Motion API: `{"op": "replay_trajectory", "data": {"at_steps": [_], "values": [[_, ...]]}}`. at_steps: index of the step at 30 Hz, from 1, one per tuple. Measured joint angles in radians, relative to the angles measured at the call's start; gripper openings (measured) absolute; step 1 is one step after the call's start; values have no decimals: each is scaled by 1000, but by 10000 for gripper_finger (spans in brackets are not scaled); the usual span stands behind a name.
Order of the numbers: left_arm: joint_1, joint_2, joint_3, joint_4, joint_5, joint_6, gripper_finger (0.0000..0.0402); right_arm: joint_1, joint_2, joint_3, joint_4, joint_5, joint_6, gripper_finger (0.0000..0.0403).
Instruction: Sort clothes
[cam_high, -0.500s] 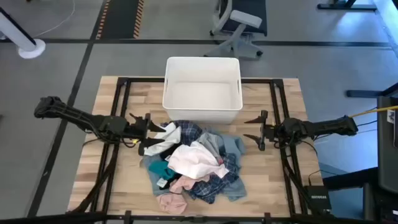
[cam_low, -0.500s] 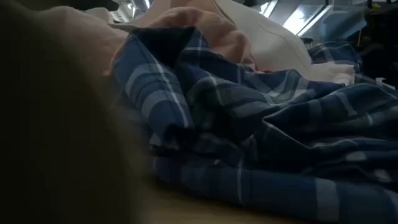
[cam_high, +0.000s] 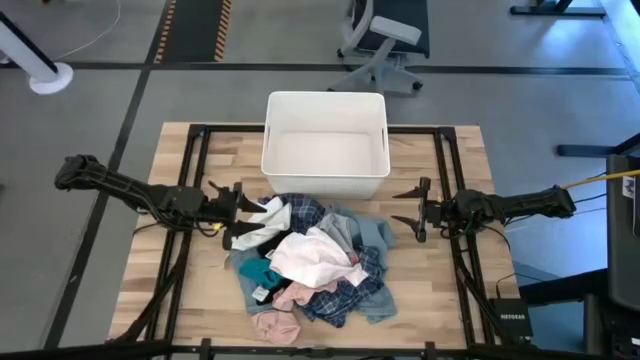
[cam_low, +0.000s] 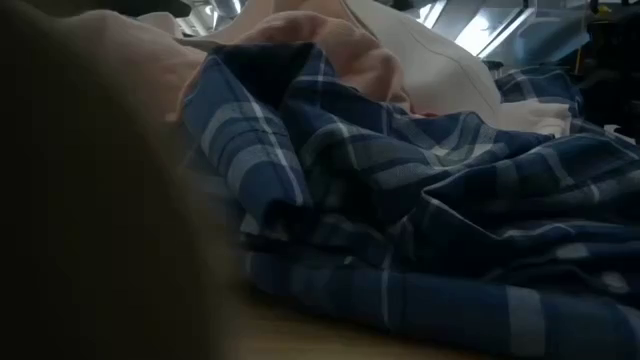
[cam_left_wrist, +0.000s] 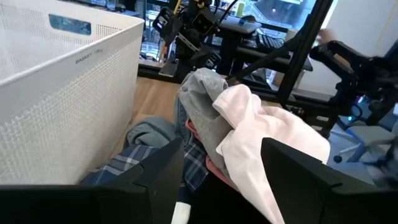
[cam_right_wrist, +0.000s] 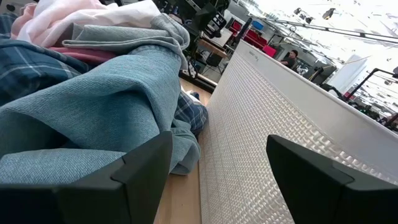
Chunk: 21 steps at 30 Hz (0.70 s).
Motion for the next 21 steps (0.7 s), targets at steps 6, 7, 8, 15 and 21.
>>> {"op": "replay_trajectory", "data": {"at_steps": [6,7,8,15,21], "values": [[0,0,0,0,0,-93,210,0,0,0,0,0,0,280],[0,0,0,0,0,-94,210,0,0,0,0,0,0,280],[0,0,0,0,0,-94,210,0,0,0,0,0,0,280],[3,0,0,2,-4,-134,210,0,0,0,0,0,0,280],[3,0,0,67,-1,-116,210,0,0,0,5,0,0,280]]}}
